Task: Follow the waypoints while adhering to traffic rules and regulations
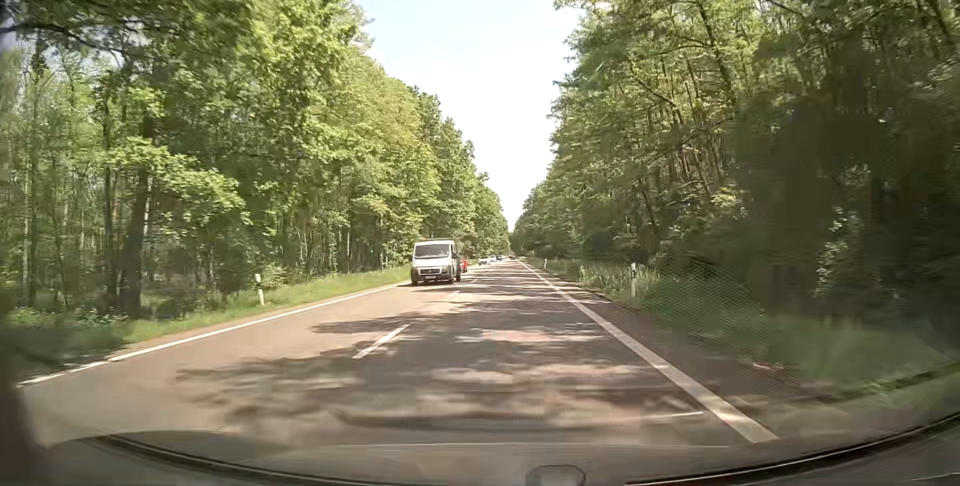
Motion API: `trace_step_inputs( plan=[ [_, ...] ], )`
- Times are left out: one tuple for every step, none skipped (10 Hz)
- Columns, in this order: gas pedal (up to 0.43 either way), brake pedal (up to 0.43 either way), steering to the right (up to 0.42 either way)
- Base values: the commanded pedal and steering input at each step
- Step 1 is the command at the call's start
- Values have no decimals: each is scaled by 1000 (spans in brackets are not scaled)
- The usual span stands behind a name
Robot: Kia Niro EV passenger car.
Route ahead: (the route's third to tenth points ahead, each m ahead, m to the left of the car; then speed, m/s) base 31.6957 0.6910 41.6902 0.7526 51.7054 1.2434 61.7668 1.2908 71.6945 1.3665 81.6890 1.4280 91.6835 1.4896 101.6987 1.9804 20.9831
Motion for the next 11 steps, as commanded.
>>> trace_step_inputs(
  plan=[
    [319,24,0],
    [319,18,0],
    [319,18,0],
    [319,18,0],
    [319,24,0],
    [319,18,0],
    [319,18,0],
    [319,18,0],
    [319,24,0],
    [319,18,0],
    [319,18,0]
  ],
)
